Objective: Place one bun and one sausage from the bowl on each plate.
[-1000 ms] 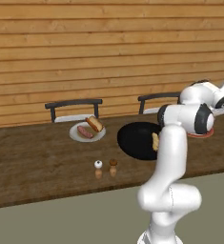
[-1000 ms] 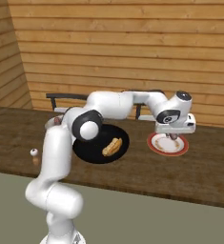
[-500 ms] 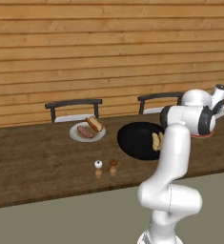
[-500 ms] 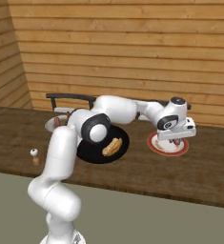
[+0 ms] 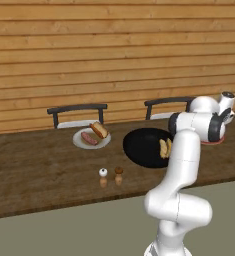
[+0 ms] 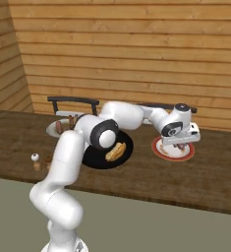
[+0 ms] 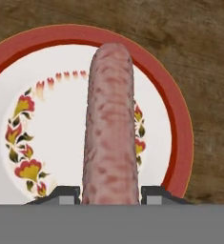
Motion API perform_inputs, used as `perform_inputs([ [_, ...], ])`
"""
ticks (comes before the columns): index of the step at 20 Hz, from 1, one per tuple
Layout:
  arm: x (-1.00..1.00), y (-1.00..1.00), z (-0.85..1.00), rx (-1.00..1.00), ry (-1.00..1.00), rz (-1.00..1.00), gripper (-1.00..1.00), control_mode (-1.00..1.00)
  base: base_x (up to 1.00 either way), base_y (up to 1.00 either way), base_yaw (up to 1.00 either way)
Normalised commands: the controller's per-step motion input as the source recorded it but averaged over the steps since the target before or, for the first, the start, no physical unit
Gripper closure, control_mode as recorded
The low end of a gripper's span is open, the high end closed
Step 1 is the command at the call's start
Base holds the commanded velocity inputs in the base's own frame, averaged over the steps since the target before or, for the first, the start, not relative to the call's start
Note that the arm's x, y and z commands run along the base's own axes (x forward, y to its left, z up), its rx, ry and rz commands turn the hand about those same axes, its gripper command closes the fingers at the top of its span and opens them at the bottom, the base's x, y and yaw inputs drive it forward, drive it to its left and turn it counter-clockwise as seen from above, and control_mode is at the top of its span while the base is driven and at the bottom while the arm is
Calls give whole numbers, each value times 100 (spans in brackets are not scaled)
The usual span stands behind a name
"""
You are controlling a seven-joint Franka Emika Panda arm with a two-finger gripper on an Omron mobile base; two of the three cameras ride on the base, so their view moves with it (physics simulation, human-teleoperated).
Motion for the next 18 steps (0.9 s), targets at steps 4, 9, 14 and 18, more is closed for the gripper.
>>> perform_inputs([
  [4,24,0,-24,2,0,0,100,-100,0,0,0],
  [9,7,-1,-18,1,0,0,-100,-100,0,0,0],
  [14,0,0,-1,0,0,0,-100,-100,0,0,0],
  [18,0,0,0,0,0,0,-100,-100,0,0,0],
])
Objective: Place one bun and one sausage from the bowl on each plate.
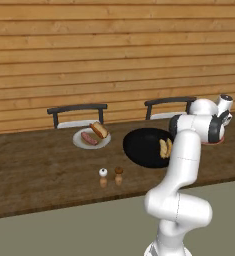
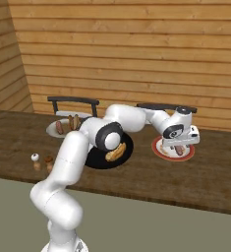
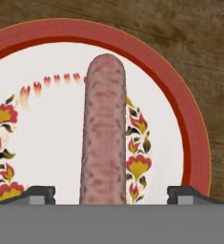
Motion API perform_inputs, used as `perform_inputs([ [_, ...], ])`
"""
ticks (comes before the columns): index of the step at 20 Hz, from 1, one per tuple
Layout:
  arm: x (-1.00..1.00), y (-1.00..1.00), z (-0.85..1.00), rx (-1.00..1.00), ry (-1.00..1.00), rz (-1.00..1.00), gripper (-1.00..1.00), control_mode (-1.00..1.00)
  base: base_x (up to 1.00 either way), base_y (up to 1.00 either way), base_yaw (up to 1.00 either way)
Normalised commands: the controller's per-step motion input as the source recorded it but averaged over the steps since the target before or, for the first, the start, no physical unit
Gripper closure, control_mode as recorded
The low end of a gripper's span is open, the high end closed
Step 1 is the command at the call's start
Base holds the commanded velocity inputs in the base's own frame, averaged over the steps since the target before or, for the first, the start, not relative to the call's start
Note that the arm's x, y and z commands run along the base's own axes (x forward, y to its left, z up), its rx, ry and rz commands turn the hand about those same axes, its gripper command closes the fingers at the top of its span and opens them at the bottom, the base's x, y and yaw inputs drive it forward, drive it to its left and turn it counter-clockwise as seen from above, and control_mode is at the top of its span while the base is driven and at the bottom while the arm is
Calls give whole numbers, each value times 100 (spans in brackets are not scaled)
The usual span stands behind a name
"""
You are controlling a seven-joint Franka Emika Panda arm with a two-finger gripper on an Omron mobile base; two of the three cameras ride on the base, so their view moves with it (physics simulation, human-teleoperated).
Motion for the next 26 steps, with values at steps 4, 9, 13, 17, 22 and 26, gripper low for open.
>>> perform_inputs([
  [4,0,2,8,-2,0,0,-100,-100,0,0,0],
  [9,-25,35,92,-5,9,0,-100,-100,0,0,0],
  [13,-31,71,100,-1,22,0,-100,-100,0,0,0],
  [17,-39,96,99,0,21,-3,-100,-100,0,0,0],
  [22,-50,100,67,0,7,-9,-100,-100,0,0,0],
  [26,-37,100,8,0,11,-13,-100,-100,0,0,0],
])
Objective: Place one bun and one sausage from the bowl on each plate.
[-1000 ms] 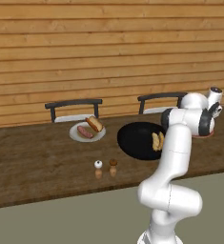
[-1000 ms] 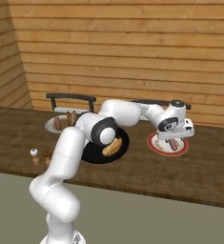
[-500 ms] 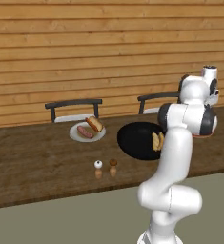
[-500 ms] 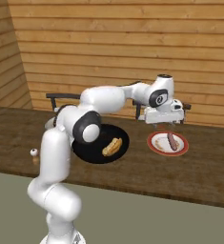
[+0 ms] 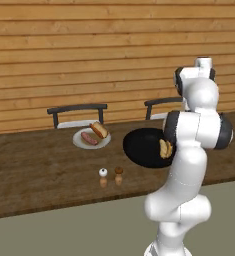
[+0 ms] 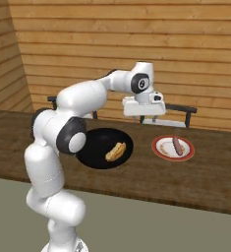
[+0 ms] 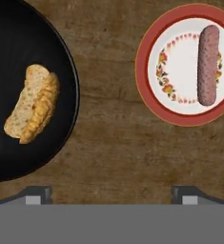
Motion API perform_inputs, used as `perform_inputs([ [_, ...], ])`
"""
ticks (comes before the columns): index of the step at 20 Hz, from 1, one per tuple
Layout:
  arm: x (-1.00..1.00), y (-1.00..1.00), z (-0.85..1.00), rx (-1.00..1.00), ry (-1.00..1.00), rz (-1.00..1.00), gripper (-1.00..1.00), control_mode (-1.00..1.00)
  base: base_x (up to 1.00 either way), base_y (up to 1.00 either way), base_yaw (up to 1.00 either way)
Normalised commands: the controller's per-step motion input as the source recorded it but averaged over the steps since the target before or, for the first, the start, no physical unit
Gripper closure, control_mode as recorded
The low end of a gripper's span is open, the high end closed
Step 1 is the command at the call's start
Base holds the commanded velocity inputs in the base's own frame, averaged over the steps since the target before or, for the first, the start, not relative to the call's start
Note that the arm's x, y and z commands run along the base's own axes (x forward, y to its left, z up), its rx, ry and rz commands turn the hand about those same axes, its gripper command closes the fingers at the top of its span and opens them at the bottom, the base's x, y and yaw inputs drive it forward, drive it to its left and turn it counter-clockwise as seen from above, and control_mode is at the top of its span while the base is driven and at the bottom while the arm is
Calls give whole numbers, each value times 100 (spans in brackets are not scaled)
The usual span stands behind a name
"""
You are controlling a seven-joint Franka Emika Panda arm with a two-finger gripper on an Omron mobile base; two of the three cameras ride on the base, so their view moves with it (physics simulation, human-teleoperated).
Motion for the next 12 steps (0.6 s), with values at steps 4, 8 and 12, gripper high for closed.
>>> perform_inputs([
  [4,-18,100,-18,3,6,-22,-100,-100,0,0,0],
  [8,-32,100,-24,0,0,-24,-100,-100,0,0,0],
  [12,-19,30,-34,0,5,-7,-100,-100,0,0,0],
])
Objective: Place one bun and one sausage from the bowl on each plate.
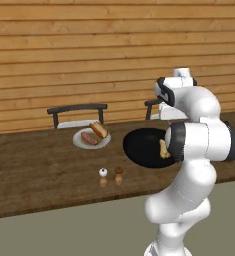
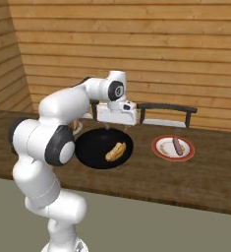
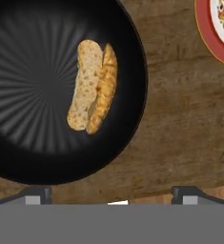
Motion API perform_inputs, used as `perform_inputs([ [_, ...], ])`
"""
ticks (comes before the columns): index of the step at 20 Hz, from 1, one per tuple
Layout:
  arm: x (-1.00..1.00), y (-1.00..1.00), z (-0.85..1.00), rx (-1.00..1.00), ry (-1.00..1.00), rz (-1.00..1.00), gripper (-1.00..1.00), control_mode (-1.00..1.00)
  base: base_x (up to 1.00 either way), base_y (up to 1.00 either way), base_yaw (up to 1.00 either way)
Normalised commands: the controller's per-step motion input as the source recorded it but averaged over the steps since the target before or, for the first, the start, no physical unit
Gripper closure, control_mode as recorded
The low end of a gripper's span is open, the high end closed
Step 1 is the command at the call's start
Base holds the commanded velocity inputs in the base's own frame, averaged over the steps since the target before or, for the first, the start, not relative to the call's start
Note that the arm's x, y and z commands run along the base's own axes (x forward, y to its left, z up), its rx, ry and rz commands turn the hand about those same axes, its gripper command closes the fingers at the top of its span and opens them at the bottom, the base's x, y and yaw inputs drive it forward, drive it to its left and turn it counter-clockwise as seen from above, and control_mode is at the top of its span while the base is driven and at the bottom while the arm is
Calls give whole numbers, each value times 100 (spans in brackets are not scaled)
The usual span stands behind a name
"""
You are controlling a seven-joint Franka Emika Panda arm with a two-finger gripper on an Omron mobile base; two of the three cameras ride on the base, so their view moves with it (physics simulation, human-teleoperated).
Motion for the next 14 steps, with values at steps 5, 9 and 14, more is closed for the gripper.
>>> perform_inputs([
  [5,21,3,-70,-2,3,0,-100,-100,0,0,0],
  [9,3,4,-51,-4,1,0,-100,-100,0,0,0],
  [14,1,5,-44,-3,0,0,-100,-100,0,0,0],
])
